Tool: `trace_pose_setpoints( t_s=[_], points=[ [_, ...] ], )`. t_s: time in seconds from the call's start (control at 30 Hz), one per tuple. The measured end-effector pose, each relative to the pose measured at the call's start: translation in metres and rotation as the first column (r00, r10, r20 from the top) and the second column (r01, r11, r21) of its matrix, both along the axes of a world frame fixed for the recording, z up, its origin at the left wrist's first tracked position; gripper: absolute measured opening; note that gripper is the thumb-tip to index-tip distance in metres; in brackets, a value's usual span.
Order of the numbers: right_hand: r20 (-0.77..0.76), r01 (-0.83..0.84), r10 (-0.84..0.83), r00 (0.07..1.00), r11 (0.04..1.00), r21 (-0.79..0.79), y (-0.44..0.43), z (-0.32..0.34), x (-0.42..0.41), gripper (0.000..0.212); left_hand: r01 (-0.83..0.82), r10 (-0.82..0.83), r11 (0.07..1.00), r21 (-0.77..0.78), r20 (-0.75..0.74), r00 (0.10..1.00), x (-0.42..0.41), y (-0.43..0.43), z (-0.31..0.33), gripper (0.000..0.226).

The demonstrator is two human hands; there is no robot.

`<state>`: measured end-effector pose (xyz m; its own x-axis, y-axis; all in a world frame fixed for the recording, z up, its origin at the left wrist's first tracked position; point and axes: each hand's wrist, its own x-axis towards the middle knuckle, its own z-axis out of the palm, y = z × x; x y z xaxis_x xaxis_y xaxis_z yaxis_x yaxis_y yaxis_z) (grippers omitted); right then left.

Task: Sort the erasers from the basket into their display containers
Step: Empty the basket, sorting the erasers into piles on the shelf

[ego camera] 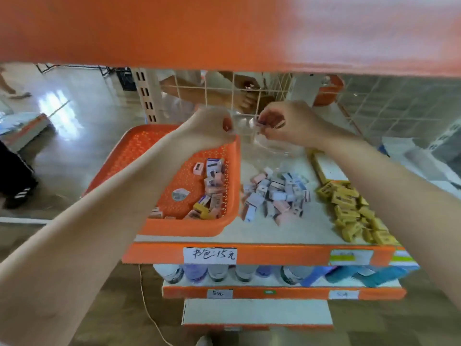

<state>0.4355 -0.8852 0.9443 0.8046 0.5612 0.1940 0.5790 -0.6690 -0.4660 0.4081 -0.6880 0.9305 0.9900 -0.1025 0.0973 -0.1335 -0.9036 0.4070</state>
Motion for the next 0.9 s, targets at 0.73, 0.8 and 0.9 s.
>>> trace_pose_setpoints(
  t_s=[0.73,0.8,0.9],
  points=[
    [-0.025,0.792,-0.807,0.590,0.584,-0.176,-0.394,-0.067,-0.130,0.021,0.459,-0.456,0.888,-0.009,-0.128,0.881,-0.002,-0.365,-0.065,0.019],
    [-0.048,0.783,-0.805,0.591,0.587,-0.205,-0.402,-0.076,-0.123,0.022,0.442,-0.443,0.896,-0.042,-0.126,0.888,-0.003,-0.369,-0.068,0.026],
    [-0.096,0.765,-0.793,0.601,0.606,-0.217,-0.405,-0.090,-0.109,0.023,0.389,-0.400,0.916,-0.097,-0.165,0.901,-0.004,-0.372,-0.074,0.033]
  ],
)
